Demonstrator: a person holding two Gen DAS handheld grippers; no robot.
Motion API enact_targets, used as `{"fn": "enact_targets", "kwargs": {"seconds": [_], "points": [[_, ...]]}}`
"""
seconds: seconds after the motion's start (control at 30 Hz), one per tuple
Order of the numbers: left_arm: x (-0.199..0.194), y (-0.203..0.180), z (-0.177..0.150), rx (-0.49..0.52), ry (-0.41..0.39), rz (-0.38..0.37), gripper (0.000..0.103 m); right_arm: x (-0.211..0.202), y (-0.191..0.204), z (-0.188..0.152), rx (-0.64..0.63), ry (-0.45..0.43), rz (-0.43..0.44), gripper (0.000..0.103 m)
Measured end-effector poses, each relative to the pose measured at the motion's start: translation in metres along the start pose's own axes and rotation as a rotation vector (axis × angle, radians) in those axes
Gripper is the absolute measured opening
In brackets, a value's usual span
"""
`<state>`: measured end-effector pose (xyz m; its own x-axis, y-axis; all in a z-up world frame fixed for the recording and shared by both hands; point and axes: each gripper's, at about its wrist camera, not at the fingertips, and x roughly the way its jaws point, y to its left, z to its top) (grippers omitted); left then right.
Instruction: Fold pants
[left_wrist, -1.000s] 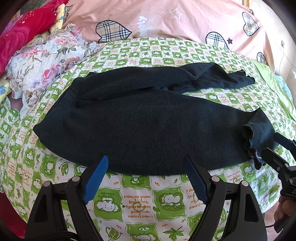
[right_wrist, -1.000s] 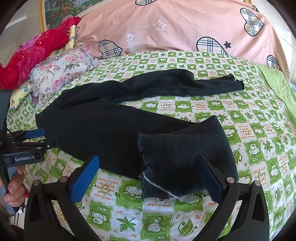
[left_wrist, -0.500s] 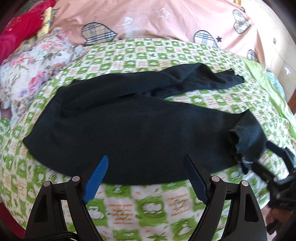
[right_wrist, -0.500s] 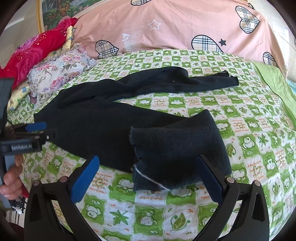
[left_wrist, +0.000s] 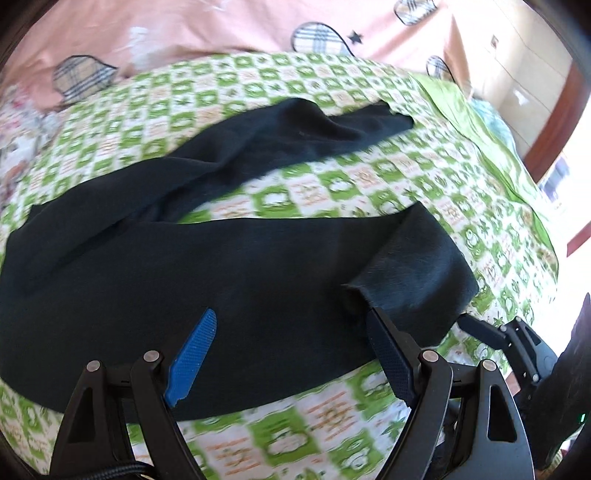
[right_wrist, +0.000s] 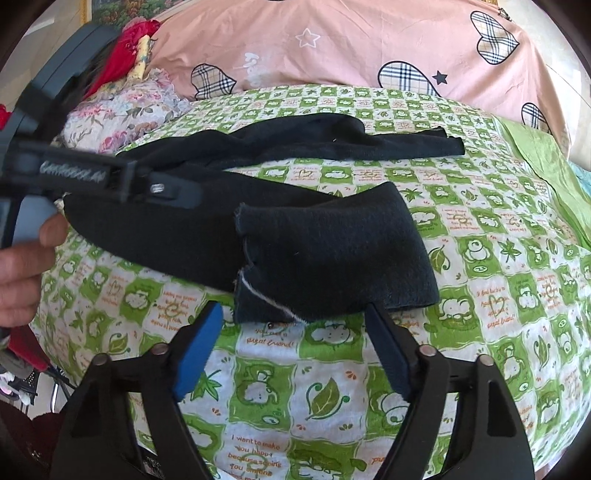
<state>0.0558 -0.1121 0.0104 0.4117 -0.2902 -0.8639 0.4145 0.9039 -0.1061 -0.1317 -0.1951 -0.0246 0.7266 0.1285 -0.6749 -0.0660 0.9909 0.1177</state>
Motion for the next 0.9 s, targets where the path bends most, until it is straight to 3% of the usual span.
{"fn": "enact_targets", "kwargs": {"seconds": [0.2, 0.43, 0.47, 0.53, 0.6, 0.7, 0.73, 0.9], "points": [[0.027, -0.008, 0.012, -0.017, 0.070, -0.050, 0.084, 0.003, 0.009, -0.003, -0.048, -0.007, 0.030, 0.075], [0.042, -0.015, 0.019, -0.035, 0.100, -0.104, 0.081, 0.015, 0.011, -0.005, -0.067, 0.009, 0.027, 0.063], [0.044, -0.017, 0.019, -0.027, 0.103, -0.101, 0.076, 0.016, 0.010, -0.005, -0.070, 0.012, 0.020, 0.061], [0.050, -0.023, 0.019, -0.009, 0.119, -0.105, 0.055, 0.018, 0.009, -0.006, -0.074, 0.012, 0.004, 0.051], [0.055, -0.028, 0.018, 0.007, 0.139, -0.111, 0.021, 0.017, 0.006, -0.007, -0.064, 0.006, 0.008, 0.039], [0.051, -0.034, 0.018, 0.030, 0.115, -0.103, 0.010, 0.010, -0.002, -0.005, -0.037, -0.019, 0.025, 0.019], [0.048, -0.037, 0.019, 0.044, 0.101, -0.106, 0.009, 0.007, -0.003, -0.004, -0.027, -0.029, 0.033, 0.005], [0.027, -0.054, 0.030, 0.085, 0.039, -0.127, 0.006, -0.009, -0.017, 0.001, 0.046, -0.075, 0.065, 0.002]]}}
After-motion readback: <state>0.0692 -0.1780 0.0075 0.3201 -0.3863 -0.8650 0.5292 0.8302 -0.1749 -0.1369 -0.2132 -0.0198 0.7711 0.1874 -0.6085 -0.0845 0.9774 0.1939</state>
